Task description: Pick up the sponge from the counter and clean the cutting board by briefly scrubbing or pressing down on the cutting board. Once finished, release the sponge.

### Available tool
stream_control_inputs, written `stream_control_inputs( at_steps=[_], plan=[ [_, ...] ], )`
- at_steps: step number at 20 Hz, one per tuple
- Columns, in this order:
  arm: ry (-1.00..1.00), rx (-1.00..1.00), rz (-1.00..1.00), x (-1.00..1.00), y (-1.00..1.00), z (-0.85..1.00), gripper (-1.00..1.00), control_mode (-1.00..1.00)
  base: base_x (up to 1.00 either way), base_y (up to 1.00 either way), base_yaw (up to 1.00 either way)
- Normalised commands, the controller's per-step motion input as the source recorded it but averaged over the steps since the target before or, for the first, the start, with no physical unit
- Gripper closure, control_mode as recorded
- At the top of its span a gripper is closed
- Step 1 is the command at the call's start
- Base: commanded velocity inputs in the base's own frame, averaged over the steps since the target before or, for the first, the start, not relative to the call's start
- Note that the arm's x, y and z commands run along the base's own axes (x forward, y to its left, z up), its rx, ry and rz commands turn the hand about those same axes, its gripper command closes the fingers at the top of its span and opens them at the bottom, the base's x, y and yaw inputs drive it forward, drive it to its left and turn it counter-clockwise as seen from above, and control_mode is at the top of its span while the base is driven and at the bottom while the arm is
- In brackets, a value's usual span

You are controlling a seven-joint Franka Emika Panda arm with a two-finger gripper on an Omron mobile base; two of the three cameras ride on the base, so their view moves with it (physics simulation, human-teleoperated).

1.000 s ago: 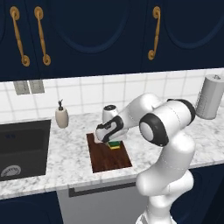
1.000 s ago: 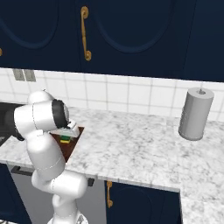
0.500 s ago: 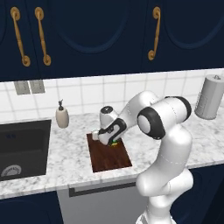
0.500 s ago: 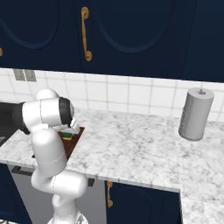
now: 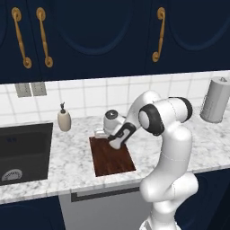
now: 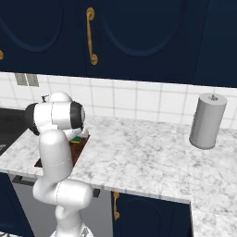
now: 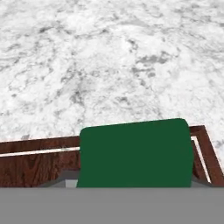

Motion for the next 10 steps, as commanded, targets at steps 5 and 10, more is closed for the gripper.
stream_control_inputs(
  at_steps=[5,10],
  plan=[
    [0.00,0.00,-0.02,-0.34,-0.79,-0.55,1.00,-1.00,0.00,0.00,0.00],
    [0.00,0.05,0.00,-0.45,-1.00,-0.42,1.00,-1.00,0.00,0.00,0.00]
  ],
)
